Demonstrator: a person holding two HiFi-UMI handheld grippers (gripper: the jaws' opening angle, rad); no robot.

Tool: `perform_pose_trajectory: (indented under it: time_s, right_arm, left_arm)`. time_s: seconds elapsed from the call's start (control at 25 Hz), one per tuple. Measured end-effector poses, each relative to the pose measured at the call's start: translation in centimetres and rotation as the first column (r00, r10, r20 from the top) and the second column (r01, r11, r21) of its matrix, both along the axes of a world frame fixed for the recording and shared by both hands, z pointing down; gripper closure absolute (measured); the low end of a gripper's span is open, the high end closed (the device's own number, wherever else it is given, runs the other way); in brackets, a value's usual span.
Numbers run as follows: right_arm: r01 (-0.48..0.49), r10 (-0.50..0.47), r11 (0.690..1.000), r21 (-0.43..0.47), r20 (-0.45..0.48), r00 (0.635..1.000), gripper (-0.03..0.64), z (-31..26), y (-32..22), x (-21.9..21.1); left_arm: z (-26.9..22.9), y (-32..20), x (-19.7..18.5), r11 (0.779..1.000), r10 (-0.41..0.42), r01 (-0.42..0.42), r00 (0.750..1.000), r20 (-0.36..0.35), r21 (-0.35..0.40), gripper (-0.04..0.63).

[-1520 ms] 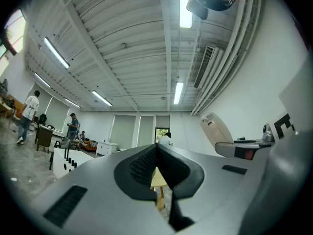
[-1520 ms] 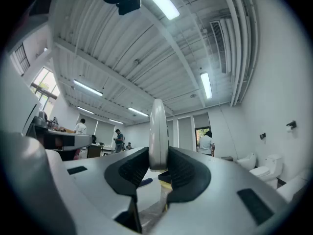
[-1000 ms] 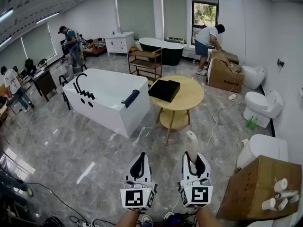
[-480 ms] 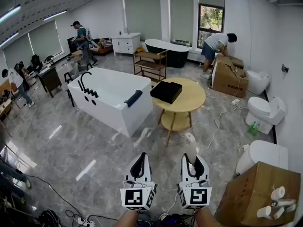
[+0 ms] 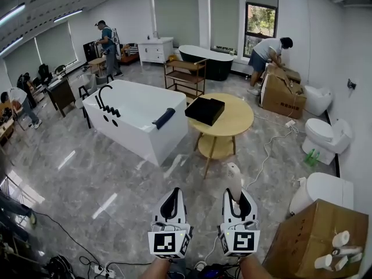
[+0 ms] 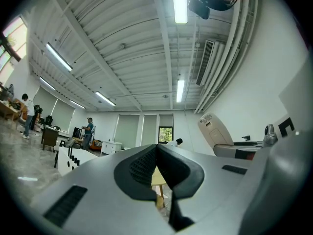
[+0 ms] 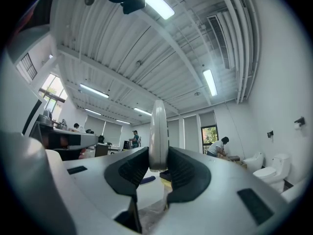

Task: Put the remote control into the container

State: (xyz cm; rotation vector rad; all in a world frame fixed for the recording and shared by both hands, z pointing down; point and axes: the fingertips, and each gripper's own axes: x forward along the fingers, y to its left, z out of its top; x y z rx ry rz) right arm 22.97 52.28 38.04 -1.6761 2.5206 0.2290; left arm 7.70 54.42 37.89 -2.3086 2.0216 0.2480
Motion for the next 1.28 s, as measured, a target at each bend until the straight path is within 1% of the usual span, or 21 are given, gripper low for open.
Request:
perform_pose_trajectory:
  time_s: [0.08, 0.24, 0.48, 0.84, 1.28]
  right_arm:
    - [0.000, -0.001, 1.000, -0.001, -0.009, 1.000, 0.486, 0.1, -0.5, -0.5]
    - [-0.009, 0.009, 1.000, -0.017, 0.004, 1.000, 0.486, 0.6, -1.4, -1.4]
    - [-0.004, 0.004, 1.000, -0.026, 0.007, 1.000, 0.486, 1.1, -3.5, -4.0]
    - [-0.010, 0.010, 0.999, -0.033, 0.008, 1.000, 0.486, 0.8, -8.0, -9.8]
    - [-0.025, 0.025, 1.000, -0.008, -0.008, 1.000, 0.486, 0.5, -14.1, -17.1]
  left_arm:
    - [0.2, -0.3, -0.3, 1.000, -0.004, 0.004, 1.000, 0.000, -0.007, 0.580]
    - [0.9, -1.1, -1.3, 1.000, -0.001, 0.001, 1.000, -0.003, -0.014, 0.580]
    - [1.1, -2.8, -3.8, 1.000, -0.005, 0.005, 1.000, -0.010, -0.011, 0.580]
    - [0.9, -7.4, -9.5, 0.999, -0.005, 0.005, 1.000, -0.019, -0.032, 0.580]
    - [0.5, -13.7, -16.9, 1.000, 0.009, -0.009, 0.999, -0.033, -0.006, 0.580]
